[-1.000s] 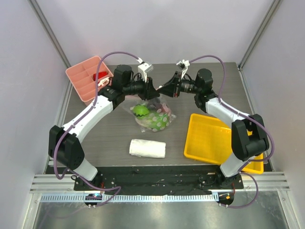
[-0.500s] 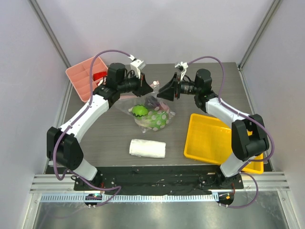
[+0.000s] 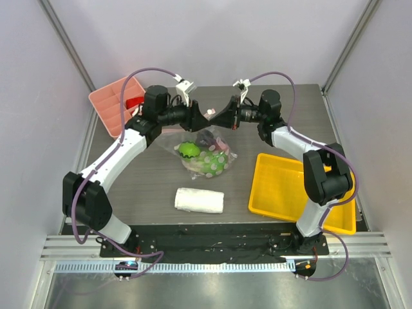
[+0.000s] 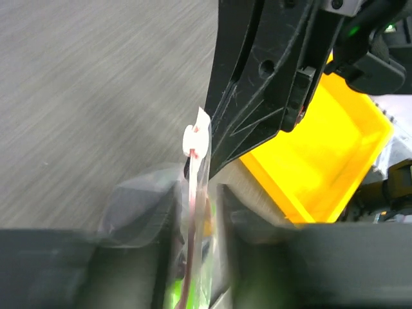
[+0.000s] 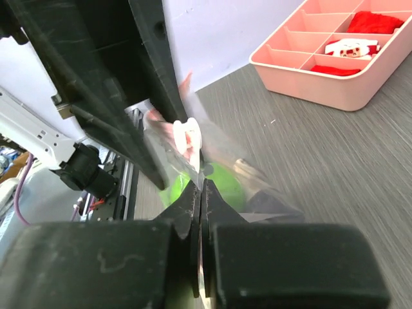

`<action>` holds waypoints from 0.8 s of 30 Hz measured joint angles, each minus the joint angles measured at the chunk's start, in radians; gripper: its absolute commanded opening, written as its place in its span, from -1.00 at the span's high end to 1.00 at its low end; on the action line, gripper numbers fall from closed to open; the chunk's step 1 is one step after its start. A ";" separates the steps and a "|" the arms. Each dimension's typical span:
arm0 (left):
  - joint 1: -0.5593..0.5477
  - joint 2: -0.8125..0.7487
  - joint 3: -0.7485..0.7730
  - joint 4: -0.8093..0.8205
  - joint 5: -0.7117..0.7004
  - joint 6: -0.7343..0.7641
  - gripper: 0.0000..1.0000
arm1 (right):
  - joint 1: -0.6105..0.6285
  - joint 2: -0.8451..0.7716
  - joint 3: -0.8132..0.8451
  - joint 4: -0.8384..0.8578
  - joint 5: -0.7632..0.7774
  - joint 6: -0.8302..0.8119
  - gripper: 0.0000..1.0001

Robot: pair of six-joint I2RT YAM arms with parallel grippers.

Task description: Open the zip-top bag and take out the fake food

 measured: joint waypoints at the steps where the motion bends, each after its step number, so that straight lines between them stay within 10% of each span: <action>1: 0.002 0.000 -0.001 0.005 0.002 -0.002 -0.22 | 0.000 0.005 0.003 0.010 -0.003 0.007 0.97; 24: 0.060 0.080 0.035 0.297 0.203 -0.294 0.06 | 0.019 0.012 0.022 -0.069 -0.010 -0.054 0.97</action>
